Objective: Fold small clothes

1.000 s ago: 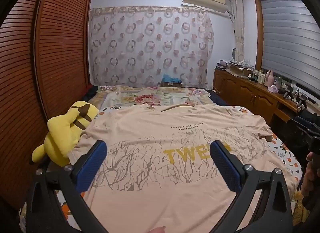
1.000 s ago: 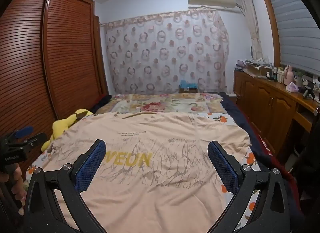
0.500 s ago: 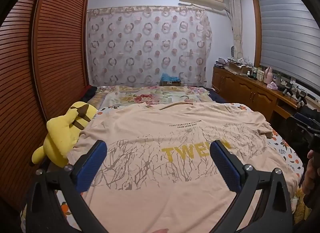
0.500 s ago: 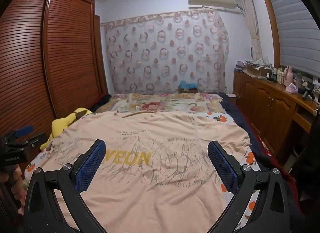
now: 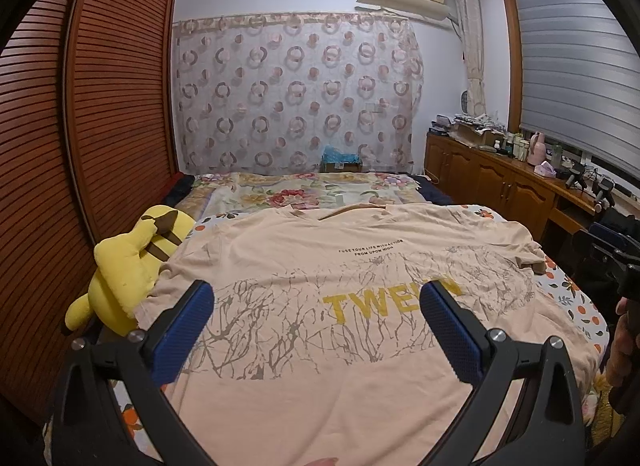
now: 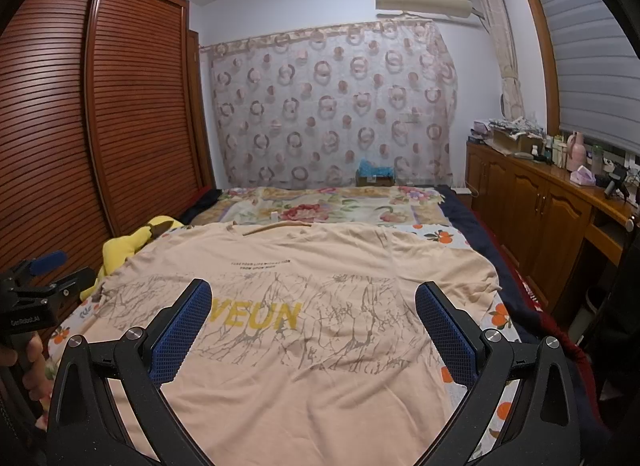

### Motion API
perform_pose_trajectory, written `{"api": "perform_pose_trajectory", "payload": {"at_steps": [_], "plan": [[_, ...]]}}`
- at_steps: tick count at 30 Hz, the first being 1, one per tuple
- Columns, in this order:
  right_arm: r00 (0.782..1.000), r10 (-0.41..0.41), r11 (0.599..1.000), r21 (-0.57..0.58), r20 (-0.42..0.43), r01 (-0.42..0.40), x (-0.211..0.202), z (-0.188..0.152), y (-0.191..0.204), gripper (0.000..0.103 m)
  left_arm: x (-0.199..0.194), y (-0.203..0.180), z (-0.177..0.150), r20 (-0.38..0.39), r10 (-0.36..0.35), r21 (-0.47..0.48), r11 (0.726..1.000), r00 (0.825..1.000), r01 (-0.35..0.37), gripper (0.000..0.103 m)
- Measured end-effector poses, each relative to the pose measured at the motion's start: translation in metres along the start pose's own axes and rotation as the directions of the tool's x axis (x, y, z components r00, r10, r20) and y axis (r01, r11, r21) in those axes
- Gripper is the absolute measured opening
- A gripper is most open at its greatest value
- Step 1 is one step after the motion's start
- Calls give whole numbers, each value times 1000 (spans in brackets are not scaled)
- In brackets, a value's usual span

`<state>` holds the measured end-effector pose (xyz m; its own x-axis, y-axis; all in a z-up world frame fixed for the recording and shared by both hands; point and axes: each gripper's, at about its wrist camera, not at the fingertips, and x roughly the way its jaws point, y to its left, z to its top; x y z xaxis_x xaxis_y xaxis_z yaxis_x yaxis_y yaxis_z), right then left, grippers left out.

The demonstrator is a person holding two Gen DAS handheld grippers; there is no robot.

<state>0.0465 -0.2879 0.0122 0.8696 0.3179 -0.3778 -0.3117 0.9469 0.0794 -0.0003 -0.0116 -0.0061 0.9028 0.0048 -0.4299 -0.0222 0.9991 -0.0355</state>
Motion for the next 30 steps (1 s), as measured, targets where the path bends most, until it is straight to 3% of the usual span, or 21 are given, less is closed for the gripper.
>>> {"api": "perform_pose_trajectory", "payload": {"at_steps": [30], "plan": [[1000,-3,1000,-2,1,3,0,-3,-1,103,0,-1,-2,9,-4,3,1000,1000,4,103]]}}
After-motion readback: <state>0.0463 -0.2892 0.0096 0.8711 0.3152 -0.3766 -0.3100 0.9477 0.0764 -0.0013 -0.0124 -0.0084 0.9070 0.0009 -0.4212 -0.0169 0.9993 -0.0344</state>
